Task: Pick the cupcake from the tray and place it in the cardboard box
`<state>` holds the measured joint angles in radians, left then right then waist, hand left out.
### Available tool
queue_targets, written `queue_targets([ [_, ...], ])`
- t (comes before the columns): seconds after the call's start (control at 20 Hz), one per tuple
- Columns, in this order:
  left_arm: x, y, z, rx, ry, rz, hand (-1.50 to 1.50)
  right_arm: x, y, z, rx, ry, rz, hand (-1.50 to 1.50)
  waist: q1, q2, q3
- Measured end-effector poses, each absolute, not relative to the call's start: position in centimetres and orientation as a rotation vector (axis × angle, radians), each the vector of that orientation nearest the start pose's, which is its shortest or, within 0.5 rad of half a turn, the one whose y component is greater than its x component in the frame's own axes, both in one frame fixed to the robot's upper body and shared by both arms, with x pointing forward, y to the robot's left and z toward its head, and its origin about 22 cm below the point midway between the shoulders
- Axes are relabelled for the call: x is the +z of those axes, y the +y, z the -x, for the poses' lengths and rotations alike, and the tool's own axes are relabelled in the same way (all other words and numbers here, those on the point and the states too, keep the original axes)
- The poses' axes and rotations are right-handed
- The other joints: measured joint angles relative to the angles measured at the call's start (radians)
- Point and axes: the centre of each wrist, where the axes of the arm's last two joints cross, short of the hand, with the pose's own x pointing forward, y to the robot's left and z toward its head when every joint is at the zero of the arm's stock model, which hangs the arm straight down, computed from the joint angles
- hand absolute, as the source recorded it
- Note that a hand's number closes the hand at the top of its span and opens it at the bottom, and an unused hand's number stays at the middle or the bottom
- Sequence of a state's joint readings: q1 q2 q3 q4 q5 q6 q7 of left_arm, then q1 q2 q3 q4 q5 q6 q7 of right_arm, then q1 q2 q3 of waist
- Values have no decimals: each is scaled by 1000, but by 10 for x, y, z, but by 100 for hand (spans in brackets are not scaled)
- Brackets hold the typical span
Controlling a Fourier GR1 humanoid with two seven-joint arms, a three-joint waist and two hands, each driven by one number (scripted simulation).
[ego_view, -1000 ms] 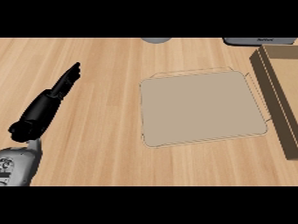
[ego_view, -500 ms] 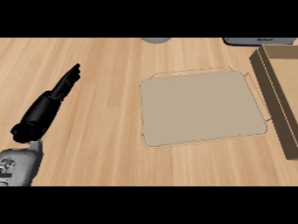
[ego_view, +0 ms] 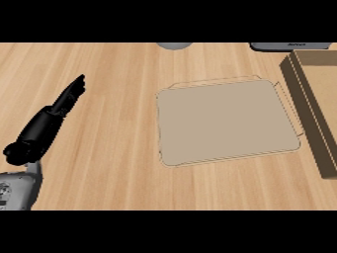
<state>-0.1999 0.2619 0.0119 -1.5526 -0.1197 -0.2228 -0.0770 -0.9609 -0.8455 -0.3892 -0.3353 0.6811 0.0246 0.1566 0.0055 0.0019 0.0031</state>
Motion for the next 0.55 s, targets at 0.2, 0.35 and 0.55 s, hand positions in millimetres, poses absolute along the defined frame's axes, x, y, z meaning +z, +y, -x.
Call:
queue_targets([
  [0.2, 64, 273, -287, -521, -1743, -106, 0, 208, -494, -374, -111, -1268, 1020, -150, -13, -5, 2],
  [0.35, 64, 272, -288, -520, -1747, -110, 0, 202, -505, -364, -335, -1366, 970, -150, -16, -2, 1],
  [0.55, 68, 271, -288, -520, -1751, -106, 0, 184, -530, -339, -528, -1419, 957, -150, -11, -1, 0],
])
